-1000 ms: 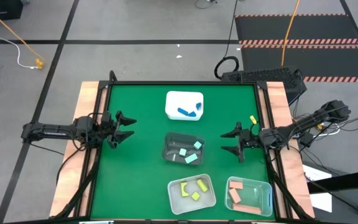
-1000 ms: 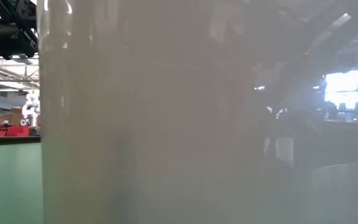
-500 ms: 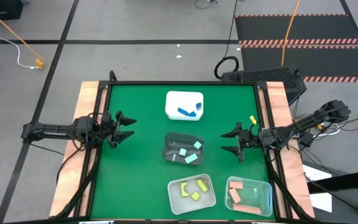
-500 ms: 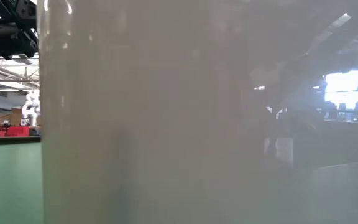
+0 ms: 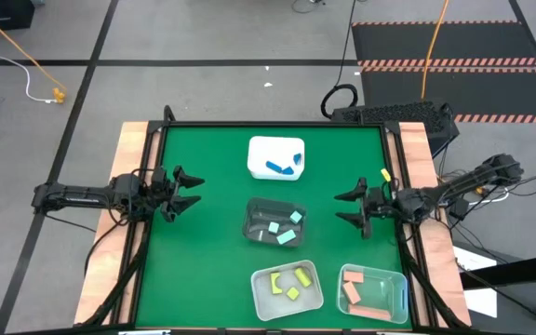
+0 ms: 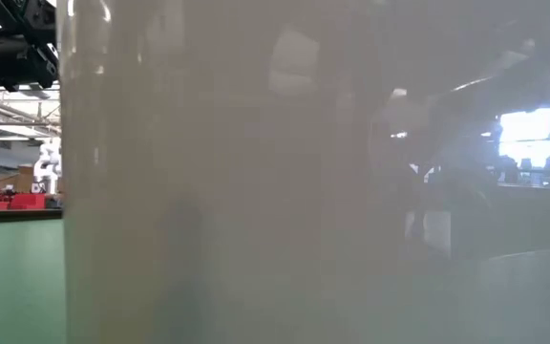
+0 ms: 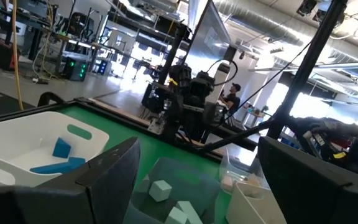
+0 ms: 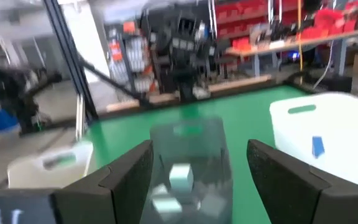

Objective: Sort & place blocks by color
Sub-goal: Return to Home Position

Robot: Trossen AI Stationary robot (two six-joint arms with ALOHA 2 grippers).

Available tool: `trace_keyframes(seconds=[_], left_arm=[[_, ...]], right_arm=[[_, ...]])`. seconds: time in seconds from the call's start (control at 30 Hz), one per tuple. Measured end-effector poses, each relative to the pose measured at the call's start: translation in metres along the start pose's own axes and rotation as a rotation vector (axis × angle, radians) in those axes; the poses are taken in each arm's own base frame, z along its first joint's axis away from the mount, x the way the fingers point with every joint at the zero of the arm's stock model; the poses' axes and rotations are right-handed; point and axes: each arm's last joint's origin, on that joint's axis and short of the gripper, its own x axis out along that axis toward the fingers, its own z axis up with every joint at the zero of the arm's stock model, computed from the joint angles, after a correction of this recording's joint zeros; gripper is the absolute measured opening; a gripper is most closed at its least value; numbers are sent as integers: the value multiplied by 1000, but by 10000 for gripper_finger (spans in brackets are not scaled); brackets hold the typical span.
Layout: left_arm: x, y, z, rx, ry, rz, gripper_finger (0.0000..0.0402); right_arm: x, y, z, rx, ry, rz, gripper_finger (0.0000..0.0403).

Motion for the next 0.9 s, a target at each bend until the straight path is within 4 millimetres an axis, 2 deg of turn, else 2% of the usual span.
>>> trace_keyframes(seconds=[0.2,0.4,0.63,0.9], left_arm=[[-1,0,1,0,-12,-4,324],[-8,-3,10,-4,-99,-34,324],[-11,-1,18,7,-186,-12,324],[-12,9,21,35,-215,88,324]], right_arm=[[-5,-9,13,31,-107,-54,249],[-11,-25,27,52,-244,-166,249],[-23,-47,42,44,-408,-362,249],[-47,-72,57,-17,-605,-652,249]])
